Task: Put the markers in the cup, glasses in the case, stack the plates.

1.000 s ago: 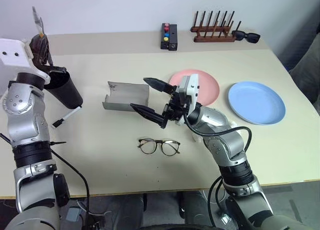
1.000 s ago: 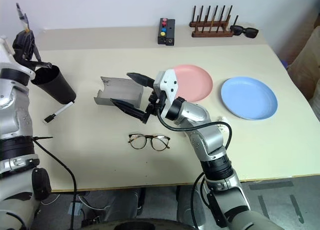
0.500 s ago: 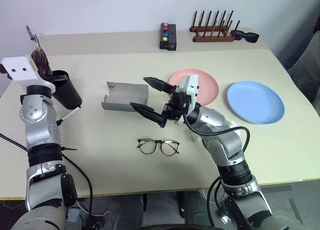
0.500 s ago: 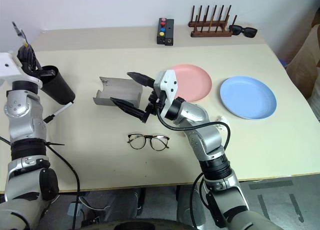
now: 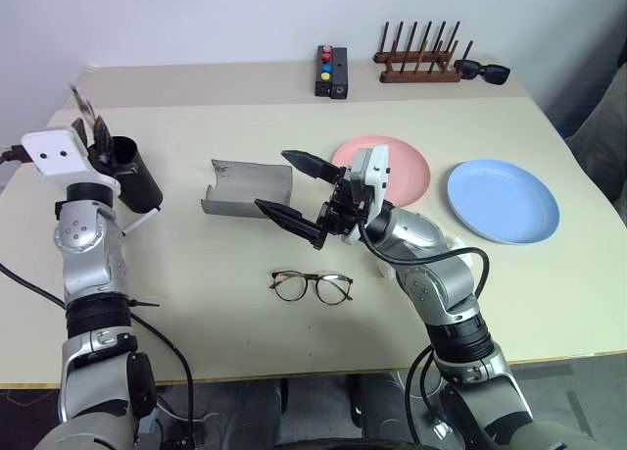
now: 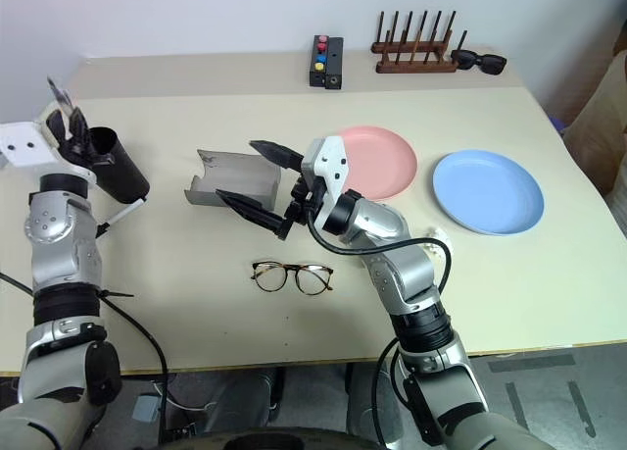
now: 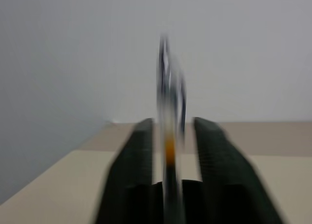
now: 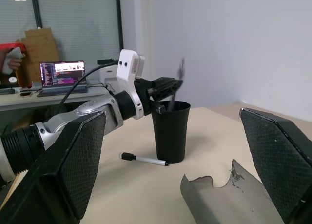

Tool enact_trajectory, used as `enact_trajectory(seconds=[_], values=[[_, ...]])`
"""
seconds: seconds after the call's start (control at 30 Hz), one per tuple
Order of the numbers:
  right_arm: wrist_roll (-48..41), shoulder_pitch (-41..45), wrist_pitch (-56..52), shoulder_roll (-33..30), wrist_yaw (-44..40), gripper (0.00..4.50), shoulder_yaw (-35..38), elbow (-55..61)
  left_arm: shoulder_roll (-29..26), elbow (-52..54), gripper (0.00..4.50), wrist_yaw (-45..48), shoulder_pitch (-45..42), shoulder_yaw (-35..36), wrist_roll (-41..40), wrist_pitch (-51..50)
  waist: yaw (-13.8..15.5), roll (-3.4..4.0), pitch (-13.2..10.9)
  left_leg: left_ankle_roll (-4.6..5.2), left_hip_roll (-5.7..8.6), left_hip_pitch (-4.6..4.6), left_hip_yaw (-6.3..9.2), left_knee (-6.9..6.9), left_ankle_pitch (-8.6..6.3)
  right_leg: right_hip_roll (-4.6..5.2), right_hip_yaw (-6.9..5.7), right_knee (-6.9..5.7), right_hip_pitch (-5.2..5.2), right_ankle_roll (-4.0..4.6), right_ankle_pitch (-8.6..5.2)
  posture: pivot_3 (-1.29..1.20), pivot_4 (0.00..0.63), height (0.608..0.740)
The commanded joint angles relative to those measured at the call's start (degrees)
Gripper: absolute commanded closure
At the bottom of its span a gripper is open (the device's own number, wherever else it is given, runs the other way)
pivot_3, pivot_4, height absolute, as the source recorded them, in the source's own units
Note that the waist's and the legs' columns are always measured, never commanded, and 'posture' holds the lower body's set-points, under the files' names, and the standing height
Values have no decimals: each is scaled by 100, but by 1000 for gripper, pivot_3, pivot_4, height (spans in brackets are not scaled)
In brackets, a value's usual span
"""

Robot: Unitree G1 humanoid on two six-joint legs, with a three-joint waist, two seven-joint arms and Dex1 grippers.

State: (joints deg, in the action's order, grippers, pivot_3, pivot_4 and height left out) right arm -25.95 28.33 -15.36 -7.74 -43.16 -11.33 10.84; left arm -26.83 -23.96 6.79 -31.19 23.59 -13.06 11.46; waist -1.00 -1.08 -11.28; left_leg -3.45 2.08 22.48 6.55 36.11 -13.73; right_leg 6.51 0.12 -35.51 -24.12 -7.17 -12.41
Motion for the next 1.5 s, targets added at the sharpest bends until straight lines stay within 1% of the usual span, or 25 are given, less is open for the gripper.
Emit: enact_trajectory(seconds=[0.03,0.27,0.37,0.47,0.53,0.6,0.67,0.73,0.77,0.87,0.93,1.03,1.13,1.23,1.37,1.5], values=[[-67,72,57,47,-22,0,23,158,-61,286,1245,-115,-59,60,-11,-61,-5,0,0,0,0,0,0,0,0,0,0,0,0,0,0,0,150,734],[-70,65,58,50,-36,0,15,154,-18,578,1245,-2,-40,82,-208,-205,-3,0,0,0,0,0,0,-1,0,0,0,0,-1,0,0,0,150,734],[-62,67,59,44,-31,0,16,158,-138,877,1245,367,-38,129,-582,-498,-5,0,0,0,0,0,0,-1,0,0,0,0,-1,0,0,0,150,734],[-48,57,50,27,-9,0,21,184,-629,1502,1245,1404,216,183,-1359,-1370,-43,0,0,0,0,1,1,-1,0,0,0,0,-1,0,0,0,150,734],[-38,41,47,11,0,0,21,196,-1136,1916,694,2213,618,203,-1941,-2243,-123,0,0,0,-1,1,0,-7,0,-1,1,-1,-5,1,-1,0,150,734],[-41,26,42,-2,-4,0,20,200,-1662,2284,13,2919,1200,204,-2228,-2818,-192,3,0,0,-2,0,0,-13,0,-1,3,-3,-9,2,-1,0,150,734],[-48,24,35,-10,-17,0,18,197,-2104,2499,13,3443,1725,231,-2344,-3199,-214,6,-2,0,-2,-2,-3,-20,0,-1,8,-6,-14,4,-2,0,150,734],[-52,38,31,-14,-44,0,9,182,-2383,2545,13,3697,2008,286,-2435,-3541,-214,7,-2,1,-4,-2,-1,-22,0,-3,7,-7,-16,6,-4,0,150,734],[-56,55,20,-31,-83,0,-5,170,-2546,2484,13,3771,2139,256,-2350,-3712,-200,5,-2,0,-5,-2,-1,-22,0,-4,7,-8,-17,8,-5,0,150,734],[70,102,-78,-361,-514,0,-237,141,-3129,2241,13,4067,2597,-123,-1777,-4084,-170,6,-2,0,-7,-1,1,-18,0,-7,6,-5,-16,16,-10,0,150,734],[87,72,-84,-502,-696,0,-329,136,-3340,2125,13,4166,2696,-285,-1551,-4129,-137,7,-3,0,-6,-1,-3,-19,0,-6,8,-2,-15,26,-16,0,150,734],[67,53,-80,-509,-728,0,-331,108,-3507,1794,13,4205,2557,-490,-1231,-4205,-136,6,-2,0,-7,-1,-1,-19,0,-6,7,-2,-15,26,-16,0,150,734],[53,28,-107,-483,-756,0,-342,114,-3667,1303,13,4291,2249,-888,-803,-4202,-144,6,-2,0,-7,-1,-1,-19,0,-7,7,-3,-17,24,-15,0,150,734],[60,5,-111,-458,-761,0,-350,115,-3683,708,13,4423,1796,-1268,-471,-4108,-143,6,-2,0,-7,-1,-1,-20,0,-7,6,-4,-17,9,-7,0,150,734],[75,-43,-107,-473,-748,0,-340,145,-3561,-48,13,4550,1220,-1568,-176,-4041,-144,5,-2,0,-6,0,-2,-21,0,-7,6,-4,-19,7,-6,0,150,734],[86,-92,-106,-498,-713,0,-318,196,-3430,-485,13,4831,861,-1815,-28,-4102,-152,5,-2,0,-6,0,-3,-20,0,-7,6,-6,-19,6,-5,0,150,734]])
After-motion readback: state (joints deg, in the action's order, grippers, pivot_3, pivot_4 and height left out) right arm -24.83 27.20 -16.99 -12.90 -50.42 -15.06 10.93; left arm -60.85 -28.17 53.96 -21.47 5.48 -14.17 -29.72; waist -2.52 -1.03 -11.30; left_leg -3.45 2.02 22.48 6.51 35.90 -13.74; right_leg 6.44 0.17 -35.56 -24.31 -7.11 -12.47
